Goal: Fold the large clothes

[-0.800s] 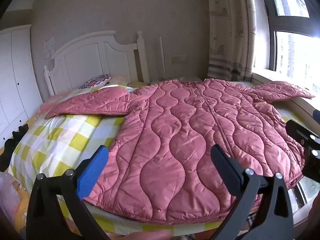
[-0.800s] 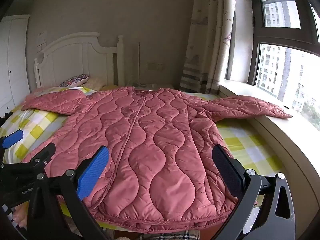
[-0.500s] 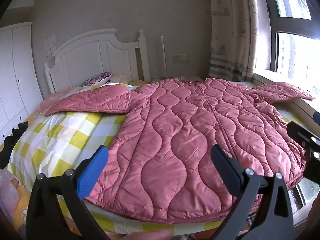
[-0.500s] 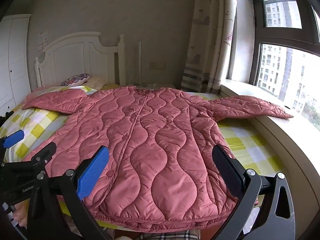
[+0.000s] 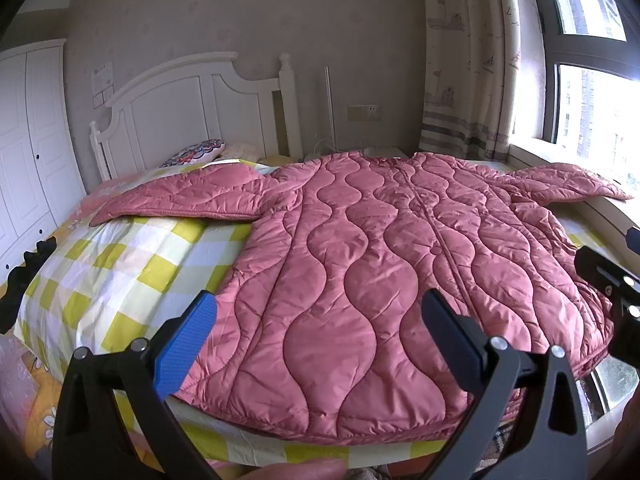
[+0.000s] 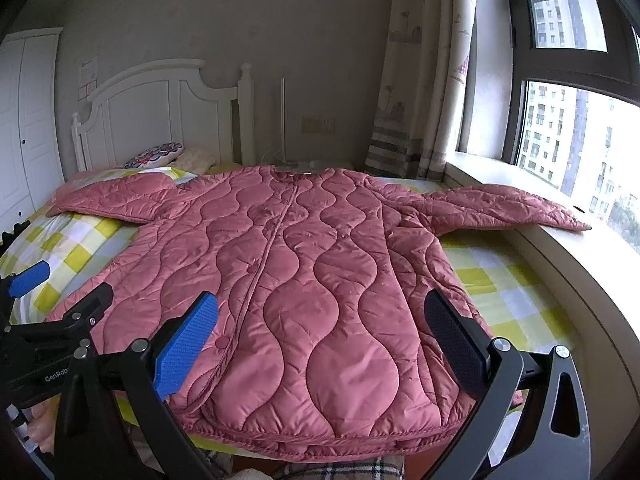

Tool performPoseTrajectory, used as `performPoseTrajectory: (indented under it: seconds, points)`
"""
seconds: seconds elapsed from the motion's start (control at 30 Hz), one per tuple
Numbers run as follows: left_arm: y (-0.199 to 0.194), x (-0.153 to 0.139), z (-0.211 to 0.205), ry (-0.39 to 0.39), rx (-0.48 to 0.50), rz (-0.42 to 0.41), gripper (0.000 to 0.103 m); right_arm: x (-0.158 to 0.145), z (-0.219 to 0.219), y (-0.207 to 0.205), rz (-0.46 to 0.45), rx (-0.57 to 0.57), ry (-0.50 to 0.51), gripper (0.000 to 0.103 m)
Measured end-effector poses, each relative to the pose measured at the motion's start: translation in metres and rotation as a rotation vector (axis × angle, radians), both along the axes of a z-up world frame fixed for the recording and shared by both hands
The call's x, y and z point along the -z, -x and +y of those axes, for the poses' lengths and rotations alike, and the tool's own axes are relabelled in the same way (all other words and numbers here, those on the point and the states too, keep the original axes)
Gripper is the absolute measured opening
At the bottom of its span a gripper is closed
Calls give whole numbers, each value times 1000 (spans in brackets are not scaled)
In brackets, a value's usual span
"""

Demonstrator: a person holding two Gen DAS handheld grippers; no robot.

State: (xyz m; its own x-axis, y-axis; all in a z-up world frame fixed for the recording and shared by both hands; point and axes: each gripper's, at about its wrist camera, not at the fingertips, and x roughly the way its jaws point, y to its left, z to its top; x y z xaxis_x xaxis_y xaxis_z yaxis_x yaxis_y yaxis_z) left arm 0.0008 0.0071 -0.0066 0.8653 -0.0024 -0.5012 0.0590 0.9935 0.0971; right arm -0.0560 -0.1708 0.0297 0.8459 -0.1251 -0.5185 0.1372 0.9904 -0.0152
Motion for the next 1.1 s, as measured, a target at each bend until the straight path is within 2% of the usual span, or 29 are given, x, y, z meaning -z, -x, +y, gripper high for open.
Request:
performPoseTrajectory:
  seconds: [1.1]
  points:
    - [-1, 7, 5, 6, -1, 11, 101, 7, -2, -4, 21, -7, -28, 99]
